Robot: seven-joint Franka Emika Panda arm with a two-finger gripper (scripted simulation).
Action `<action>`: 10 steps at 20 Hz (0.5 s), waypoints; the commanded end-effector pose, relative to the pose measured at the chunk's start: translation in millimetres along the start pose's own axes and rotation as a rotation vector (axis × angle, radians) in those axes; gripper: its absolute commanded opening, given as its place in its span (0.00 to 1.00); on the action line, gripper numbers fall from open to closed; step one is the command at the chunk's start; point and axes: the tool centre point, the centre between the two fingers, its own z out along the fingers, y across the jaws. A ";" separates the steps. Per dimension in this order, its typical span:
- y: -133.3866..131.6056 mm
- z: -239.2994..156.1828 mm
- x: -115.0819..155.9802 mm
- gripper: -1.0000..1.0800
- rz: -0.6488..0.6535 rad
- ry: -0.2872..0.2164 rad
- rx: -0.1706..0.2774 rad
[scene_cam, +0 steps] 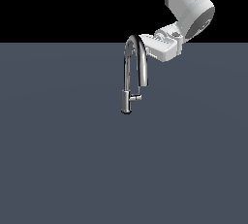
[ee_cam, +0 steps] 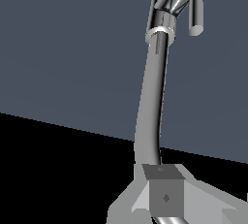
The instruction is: Turn on the faucet by rotating a designated handle.
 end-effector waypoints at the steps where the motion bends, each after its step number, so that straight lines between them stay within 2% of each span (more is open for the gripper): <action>1: -1.7 -0.2 15.8 0.00 0.029 -0.039 0.035; 10: -4.0 4.2 73.0 0.00 0.135 -0.174 0.158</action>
